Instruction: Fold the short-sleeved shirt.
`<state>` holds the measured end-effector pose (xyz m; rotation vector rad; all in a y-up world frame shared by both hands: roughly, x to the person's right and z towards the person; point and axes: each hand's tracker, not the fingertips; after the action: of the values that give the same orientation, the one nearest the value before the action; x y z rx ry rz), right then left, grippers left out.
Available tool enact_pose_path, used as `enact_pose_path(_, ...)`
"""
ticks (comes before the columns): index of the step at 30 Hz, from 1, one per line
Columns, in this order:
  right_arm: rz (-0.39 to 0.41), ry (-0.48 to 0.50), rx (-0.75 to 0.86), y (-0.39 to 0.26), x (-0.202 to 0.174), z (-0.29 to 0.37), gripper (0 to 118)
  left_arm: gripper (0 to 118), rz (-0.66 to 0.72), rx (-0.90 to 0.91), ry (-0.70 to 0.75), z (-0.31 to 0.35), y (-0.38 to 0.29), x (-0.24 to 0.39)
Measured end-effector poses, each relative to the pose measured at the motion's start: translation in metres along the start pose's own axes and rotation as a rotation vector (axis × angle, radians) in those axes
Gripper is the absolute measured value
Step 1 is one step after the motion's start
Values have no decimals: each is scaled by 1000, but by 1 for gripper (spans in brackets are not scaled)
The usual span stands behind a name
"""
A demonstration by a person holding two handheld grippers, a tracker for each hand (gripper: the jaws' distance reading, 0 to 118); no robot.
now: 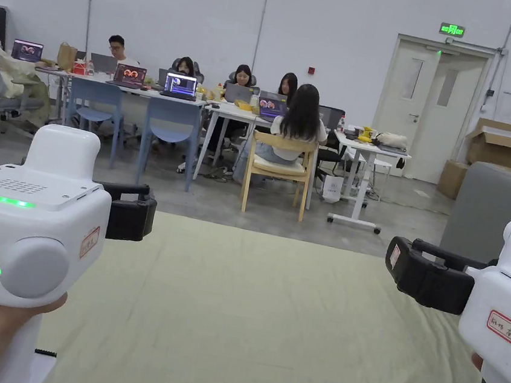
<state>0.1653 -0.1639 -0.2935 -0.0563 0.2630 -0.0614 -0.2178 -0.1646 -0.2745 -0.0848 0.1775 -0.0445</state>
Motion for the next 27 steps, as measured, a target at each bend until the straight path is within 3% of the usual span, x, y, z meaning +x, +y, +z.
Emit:
enact_pose_path(12,-31,-30,10,5,-1,-3,118,113,-3,-21,-16,0,-3,-3)
enact_pose_path(21,-7,-83,48,8,-4,-4,118,113,6,-41,-25,-2,-7,-5)
enact_pose_path(25,-24,-70,57,10,-1,-3,118,113,13,-45,-27,-4,-8,-7)
enact_pose_path(27,-54,-18,27,12,3,-3,118,113,18,-48,-32,-4,-8,-7)
